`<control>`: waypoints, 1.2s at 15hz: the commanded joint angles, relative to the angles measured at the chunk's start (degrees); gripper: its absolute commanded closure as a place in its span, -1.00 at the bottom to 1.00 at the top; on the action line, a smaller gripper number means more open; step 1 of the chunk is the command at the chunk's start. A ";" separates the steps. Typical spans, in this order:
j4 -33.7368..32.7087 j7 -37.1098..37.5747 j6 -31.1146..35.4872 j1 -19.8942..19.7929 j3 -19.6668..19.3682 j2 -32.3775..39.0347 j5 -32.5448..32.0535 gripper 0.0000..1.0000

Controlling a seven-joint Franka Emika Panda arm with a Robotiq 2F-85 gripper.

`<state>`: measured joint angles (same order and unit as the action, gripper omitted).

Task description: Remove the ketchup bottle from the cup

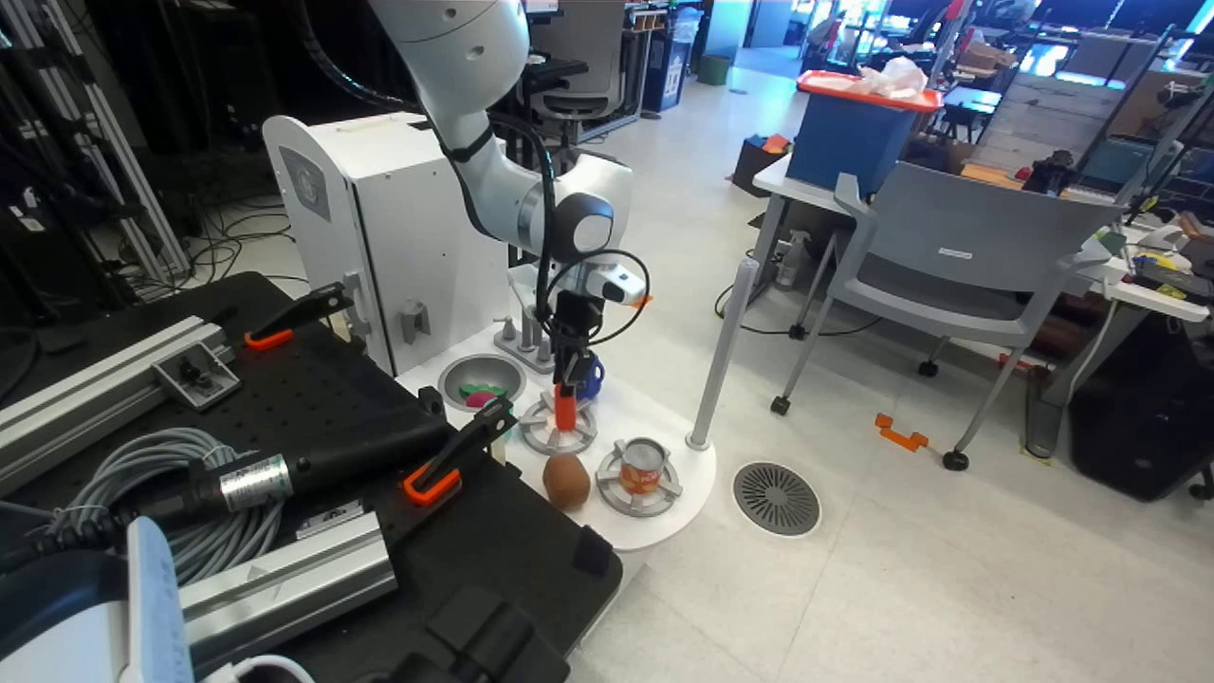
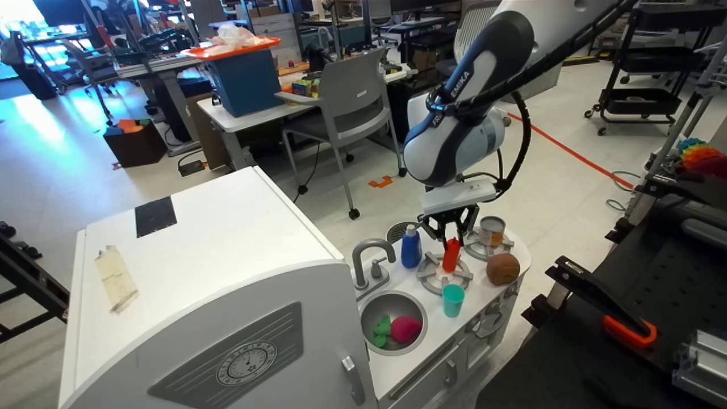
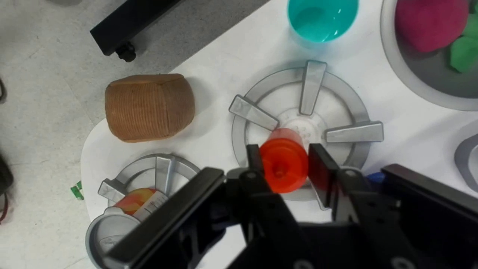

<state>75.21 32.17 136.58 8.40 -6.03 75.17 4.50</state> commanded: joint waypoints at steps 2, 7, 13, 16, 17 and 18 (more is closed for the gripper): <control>-3.21 0.18 -3.34 -0.09 1.11 1.87 1.34 0.79; -4.55 -0.24 -5.05 -0.21 2.78 2.11 1.83 0.79; -6.34 0.68 -6.02 -0.34 2.31 3.08 1.82 0.79; -7.83 1.48 -6.79 -0.50 2.17 3.45 1.84 -0.37; -8.13 1.61 -6.87 -0.51 2.17 3.47 1.78 -0.50; -8.44 1.67 -6.86 -0.46 2.12 3.36 1.64 -0.66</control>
<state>70.08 33.40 131.90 8.27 -3.96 77.45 4.84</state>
